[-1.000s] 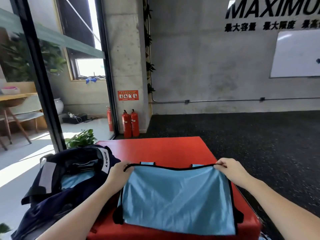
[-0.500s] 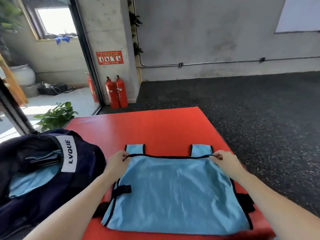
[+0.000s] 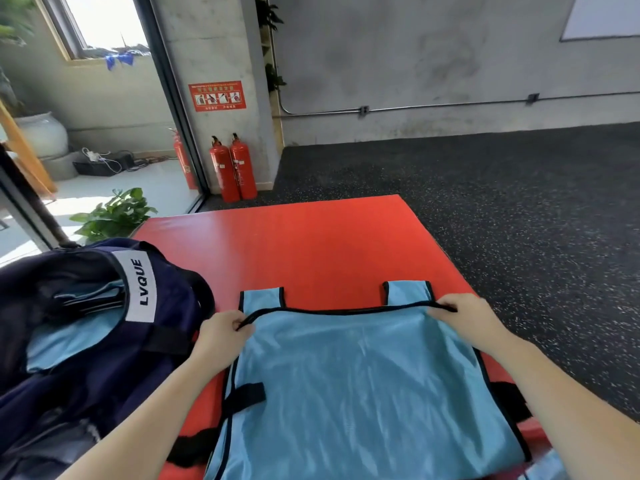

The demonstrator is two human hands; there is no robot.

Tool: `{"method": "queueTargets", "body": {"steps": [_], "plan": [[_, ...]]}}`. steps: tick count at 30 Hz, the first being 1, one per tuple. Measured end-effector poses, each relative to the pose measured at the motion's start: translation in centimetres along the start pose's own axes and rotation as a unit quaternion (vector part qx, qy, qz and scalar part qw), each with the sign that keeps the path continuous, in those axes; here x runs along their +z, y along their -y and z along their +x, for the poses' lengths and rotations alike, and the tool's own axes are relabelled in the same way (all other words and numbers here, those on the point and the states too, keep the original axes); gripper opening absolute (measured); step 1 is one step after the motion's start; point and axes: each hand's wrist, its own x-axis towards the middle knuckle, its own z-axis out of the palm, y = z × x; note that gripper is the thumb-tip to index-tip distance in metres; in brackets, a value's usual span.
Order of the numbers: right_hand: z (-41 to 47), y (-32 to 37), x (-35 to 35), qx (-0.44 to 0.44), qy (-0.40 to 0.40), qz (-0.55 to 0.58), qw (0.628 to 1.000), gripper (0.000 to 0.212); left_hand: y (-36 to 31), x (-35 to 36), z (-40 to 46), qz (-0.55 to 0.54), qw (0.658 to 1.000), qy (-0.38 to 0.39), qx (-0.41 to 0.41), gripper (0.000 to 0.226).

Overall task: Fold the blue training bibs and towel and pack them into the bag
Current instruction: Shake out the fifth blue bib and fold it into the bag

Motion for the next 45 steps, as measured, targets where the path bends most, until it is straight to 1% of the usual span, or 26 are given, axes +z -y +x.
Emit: {"method": "queueTargets", "body": {"steps": [3,5,8,10,11,13,15,17,21,23,25,26,28,29,31,32,33,34,36,39,41,42,43,45], "plan": [[-0.2,1.3,-1.7,-0.013,-0.028,0.048,0.998,0.021,-0.8,-1.4,0.2,-0.065,0.997,-0.029,0.001,0.027],[0.3,2.2,-2.5,-0.03,-0.054,0.082,0.995,0.02,-1.4,-2.2,0.9,-0.119,0.991,-0.056,-0.001,0.022],[1.9,3.0,-2.7,-0.044,-0.082,0.094,0.991,0.02,-2.3,-2.4,2.8,-0.141,0.987,-0.08,0.001,0.02],[3.5,3.1,-2.3,-0.042,-0.09,0.084,0.991,0.017,-2.7,-1.9,4.3,-0.138,0.987,-0.086,-0.006,0.018],[4.3,2.9,-1.8,-0.039,-0.088,0.068,0.993,0.016,-2.8,-1.5,5.1,-0.137,0.987,-0.083,-0.012,0.014],[5.6,2.0,-0.7,-0.02,-0.063,0.027,0.997,0.017,-2.2,-0.2,6.5,-0.118,0.99,-0.066,-0.027,0.003],[6.4,0.9,0.4,0.003,-0.021,-0.009,1.0,0.016,-1.2,1.1,7.4,-0.071,0.996,-0.038,-0.042,0.013],[6.9,0.3,0.9,0.015,-0.004,-0.033,0.999,0.016,-0.5,1.8,7.8,-0.031,0.998,-0.029,-0.045,0.018],[7.5,0.4,0.8,0.021,0.002,-0.031,0.999,0.015,-0.5,2.0,8.1,-0.005,0.999,-0.041,-0.019,0.008],[7.5,0.8,0.5,0.013,-0.007,-0.024,1.0,0.013,-0.6,1.8,8.1,0.005,0.999,-0.046,-0.012,0.004],[7.7,1.1,0.2,-0.002,-0.029,0.005,1.0,0.011,-0.8,1.4,8.1,0.01,0.998,-0.058,-0.011,0.014],[7.9,1.4,0.1,-0.009,-0.041,0.017,0.999,0.01,-0.9,1.2,8.1,0.004,0.998,-0.064,-0.012,0.014],[8.1,1.9,0.1,-0.018,-0.055,0.018,0.998,0.01,-1.0,0.7,7.8,-0.006,0.997,-0.071,-0.014,0.005],[8.1,2.0,0.3,-0.014,-0.054,0.011,0.998,0.015,-1.0,0.6,7.6,-0.009,0.997,-0.068,-0.019,0.013],[7.7,2.1,0.9,0.009,-0.04,-0.005,0.999,0.037,-1.1,0.6,6.9,0.032,0.998,-0.052,-0.007,0.031],[7.2,2.2,1.2,0.017,-0.034,-0.022,0.999,0.048,-1.4,0.7,6.3,0.065,0.996,-0.053,0.01,0.036],[6.5,2.4,1.6,0.018,-0.038,-0.041,0.998,0.053,-2.2,1.0,5.3,0.082,0.994,-0.058,0.035,0.038],[5.7,2.8,2.0,0.009,-0.046,-0.056,0.997,0.053,-3.0,1.5,4.2,0.079,0.993,-0.056,0.061,0.038],[3.5,4.2,3.2,-0.028,-0.047,-0.074,0.996,0.048,-5.2,3.1,0.9,0.045,0.992,-0.016,0.113,0.037],[-1.0,6.4,5.9,-0.087,0.009,-0.103,0.991,0.047,-7.4,6.9,-4.1,0.005,0.985,0.073,0.158,0.04],[-4.2,7.2,7.9,-0.126,0.029,-0.112,0.985,0.045,-7.7,9.7,-6.4,0.004,0.979,0.098,0.181,0.043],[-5.7,7.3,8.9,-0.141,0.037,-0.121,0.982,0.048,-7.6,10.8,-7.3,0.024,0.976,0.104,0.188,0.048],[-6.9,7.1,9.8,-0.146,0.048,-0.145,0.977,0.058,-7.4,11.4,-7.9,0.067,0.974,0.104,0.189,0.055],[-8.2,6.2,10.7,-0.156,0.059,-0.21,0.964,0.082,-6.3,11.5,-8.5,0.156,0.966,0.076,0.189,0.075]]}}
